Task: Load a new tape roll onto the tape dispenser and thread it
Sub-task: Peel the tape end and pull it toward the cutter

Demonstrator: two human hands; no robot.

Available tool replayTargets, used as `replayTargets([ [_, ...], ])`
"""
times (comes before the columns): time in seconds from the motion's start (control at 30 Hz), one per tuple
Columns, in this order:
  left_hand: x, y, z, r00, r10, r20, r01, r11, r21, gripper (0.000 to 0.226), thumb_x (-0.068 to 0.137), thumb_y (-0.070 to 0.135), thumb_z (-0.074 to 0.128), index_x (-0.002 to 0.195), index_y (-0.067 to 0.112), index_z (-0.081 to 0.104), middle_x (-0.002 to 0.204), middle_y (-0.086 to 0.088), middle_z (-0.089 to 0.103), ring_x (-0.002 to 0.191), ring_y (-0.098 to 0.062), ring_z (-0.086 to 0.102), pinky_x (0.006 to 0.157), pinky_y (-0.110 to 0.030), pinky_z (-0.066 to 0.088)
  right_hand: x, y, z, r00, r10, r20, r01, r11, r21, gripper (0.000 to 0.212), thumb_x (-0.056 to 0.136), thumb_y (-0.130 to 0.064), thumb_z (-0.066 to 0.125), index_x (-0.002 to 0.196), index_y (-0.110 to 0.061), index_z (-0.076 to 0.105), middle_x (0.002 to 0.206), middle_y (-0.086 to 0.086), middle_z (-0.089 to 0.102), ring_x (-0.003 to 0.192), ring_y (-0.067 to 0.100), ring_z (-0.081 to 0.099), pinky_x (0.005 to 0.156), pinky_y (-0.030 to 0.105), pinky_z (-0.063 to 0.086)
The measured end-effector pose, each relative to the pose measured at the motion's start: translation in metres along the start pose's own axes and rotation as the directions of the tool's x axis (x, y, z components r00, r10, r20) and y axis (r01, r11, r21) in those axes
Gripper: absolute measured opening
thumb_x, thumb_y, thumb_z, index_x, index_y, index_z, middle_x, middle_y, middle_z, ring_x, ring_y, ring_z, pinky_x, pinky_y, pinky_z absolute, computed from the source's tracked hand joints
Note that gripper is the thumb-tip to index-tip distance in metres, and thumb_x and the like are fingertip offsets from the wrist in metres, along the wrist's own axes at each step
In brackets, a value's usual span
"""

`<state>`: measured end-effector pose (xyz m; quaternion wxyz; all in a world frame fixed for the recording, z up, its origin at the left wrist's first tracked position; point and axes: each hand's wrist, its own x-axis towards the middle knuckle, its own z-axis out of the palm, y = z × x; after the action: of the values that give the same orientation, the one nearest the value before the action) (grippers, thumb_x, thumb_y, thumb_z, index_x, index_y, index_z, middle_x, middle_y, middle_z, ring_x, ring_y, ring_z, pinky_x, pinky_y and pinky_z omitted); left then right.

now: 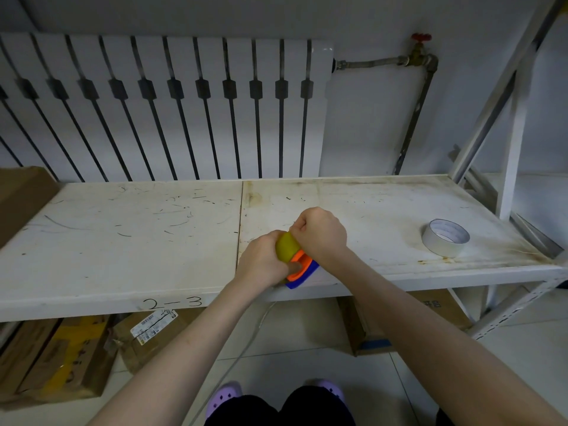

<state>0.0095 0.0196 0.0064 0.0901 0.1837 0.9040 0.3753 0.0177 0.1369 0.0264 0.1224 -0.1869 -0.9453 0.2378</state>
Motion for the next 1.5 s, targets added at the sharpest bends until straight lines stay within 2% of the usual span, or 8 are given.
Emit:
replayTargets([
  [0.27,0.0,-0.001,0.002,0.998,0.005,-0.059,-0.011,0.995,-0.097,0.046,0.067,0.035,0.08,0.107,0.021,0.063,0.09,0.005,0.065,0.082,-0.015,0.06,0.061,-0.022,0.045,-0.006,0.003,0.002,0.996,-0.069,0.052,0.067,0.997,0.042,0.023,0.096,-0.021,0.043,0.102,-0.007,0.06,0.101,0.012,0.063,0.089,0.025,0.061,0.076,0.036,0.052],
  [0.47,0.005,0.001,-0.005,1.0,-0.003,0.017,0.004,1.0,-0.018,0.06,0.059,0.043,0.076,0.114,0.027,0.061,0.105,0.002,0.068,0.093,-0.02,0.063,0.08,-0.044,0.055,-0.013,0.002,-0.002,0.994,-0.114,-0.006,0.113,0.987,0.117,0.017,0.094,-0.016,0.044,0.101,-0.007,0.056,0.097,0.01,0.064,0.083,0.02,0.057,0.073,0.034,0.049],
  [0.73,0.001,0.001,-0.01,1.0,-0.007,0.028,0.008,0.999,-0.051,0.076,0.038,0.055,0.062,0.11,0.027,0.064,0.099,0.001,0.07,0.094,-0.023,0.063,0.084,-0.046,0.054,-0.029,-0.002,0.001,0.985,-0.168,-0.045,0.174,0.971,0.163,0.015,0.093,-0.014,0.043,0.101,-0.009,0.055,0.097,0.007,0.062,0.085,0.022,0.058,0.073,0.037,0.051],
  [0.9,-0.001,-0.006,-0.008,0.998,0.039,-0.054,-0.033,0.993,0.111,0.074,0.064,0.037,0.078,0.133,0.025,0.05,0.122,-0.002,0.057,0.111,-0.023,0.055,0.092,-0.042,0.048,-0.024,0.007,0.003,0.995,-0.091,-0.026,0.095,0.933,0.346,0.017,0.096,-0.02,0.043,0.098,-0.01,0.057,0.085,-0.003,0.057,0.081,0.014,0.055,0.069,0.03,0.046],
  [1.07,-0.006,-0.01,-0.005,0.981,0.117,-0.153,-0.086,0.976,0.198,0.06,0.066,0.043,0.076,0.12,0.024,0.058,0.115,0.002,0.062,0.103,-0.02,0.059,0.086,-0.035,0.048,-0.014,0.009,0.002,0.994,-0.088,0.072,0.044,0.879,0.474,0.014,0.089,-0.027,0.057,0.088,-0.014,0.057,0.081,-0.003,0.059,0.083,0.016,0.059,0.073,0.029,0.05],
  [1.27,-0.004,-0.014,-0.007,0.983,0.102,-0.151,-0.074,0.981,0.18,0.053,0.065,0.047,0.075,0.114,0.03,0.063,0.109,0.006,0.065,0.099,-0.017,0.06,0.084,-0.036,0.05,-0.013,0.008,0.002,0.995,-0.099,-0.001,0.093,0.933,0.347,0.005,0.088,-0.017,0.057,0.084,-0.017,0.058,0.079,-0.004,0.061,0.081,0.017,0.062,0.075,0.038,0.056],
  [1.4,0.0,-0.016,-0.007,0.991,0.051,-0.121,-0.037,0.993,0.115,0.042,0.062,0.044,0.075,0.1,0.031,0.063,0.098,0.007,0.068,0.091,-0.019,0.061,0.079,-0.038,0.052,-0.023,-0.001,0.002,0.958,-0.272,-0.087,0.282,0.947,0.155,0.008,0.09,-0.017,0.052,0.091,-0.015,0.059,0.085,0.002,0.065,0.076,0.018,0.058,0.064,0.031,0.047],
  [1.5,0.003,-0.015,-0.01,0.993,0.033,-0.112,-0.022,0.995,0.1,0.026,0.06,0.038,0.068,0.083,0.033,0.059,0.084,0.004,0.069,0.085,-0.022,0.064,0.075,-0.038,0.053,-0.03,-0.006,0.001,0.921,-0.368,-0.132,0.384,0.914,0.13,0.009,0.089,-0.017,0.053,0.091,-0.013,0.06,0.085,0.002,0.065,0.075,0.019,0.056,0.064,0.03,0.042],
])
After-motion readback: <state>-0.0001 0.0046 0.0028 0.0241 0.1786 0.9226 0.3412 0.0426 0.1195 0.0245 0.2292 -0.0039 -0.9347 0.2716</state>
